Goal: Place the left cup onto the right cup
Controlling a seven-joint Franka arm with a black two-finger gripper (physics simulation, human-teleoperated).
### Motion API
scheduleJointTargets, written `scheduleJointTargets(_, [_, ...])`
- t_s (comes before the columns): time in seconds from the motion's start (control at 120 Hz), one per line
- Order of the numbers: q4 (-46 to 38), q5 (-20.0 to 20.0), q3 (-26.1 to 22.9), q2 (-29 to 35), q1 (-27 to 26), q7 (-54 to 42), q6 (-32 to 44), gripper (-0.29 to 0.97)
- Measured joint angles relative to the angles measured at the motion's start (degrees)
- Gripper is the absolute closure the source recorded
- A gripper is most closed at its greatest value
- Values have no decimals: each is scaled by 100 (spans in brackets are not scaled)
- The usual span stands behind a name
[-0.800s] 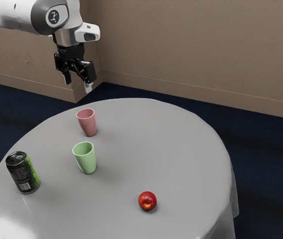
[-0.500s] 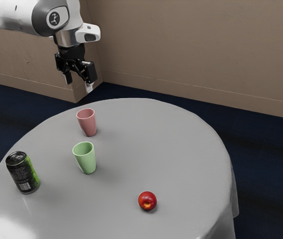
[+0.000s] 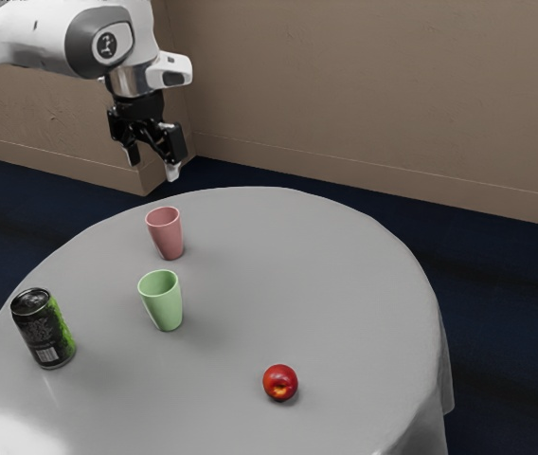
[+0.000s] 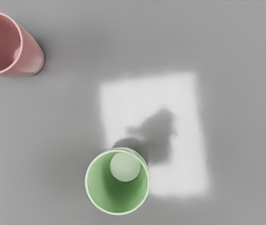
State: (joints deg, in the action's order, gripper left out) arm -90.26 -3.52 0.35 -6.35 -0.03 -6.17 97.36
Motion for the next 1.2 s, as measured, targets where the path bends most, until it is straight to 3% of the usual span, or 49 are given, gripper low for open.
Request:
scheduleJointTargets(0.408, [12, 46, 178, -405, 45, 122, 264, 0])
scheduleJointTargets(1.2, [379, 232, 174, -1569, 675, 96, 1018, 0])
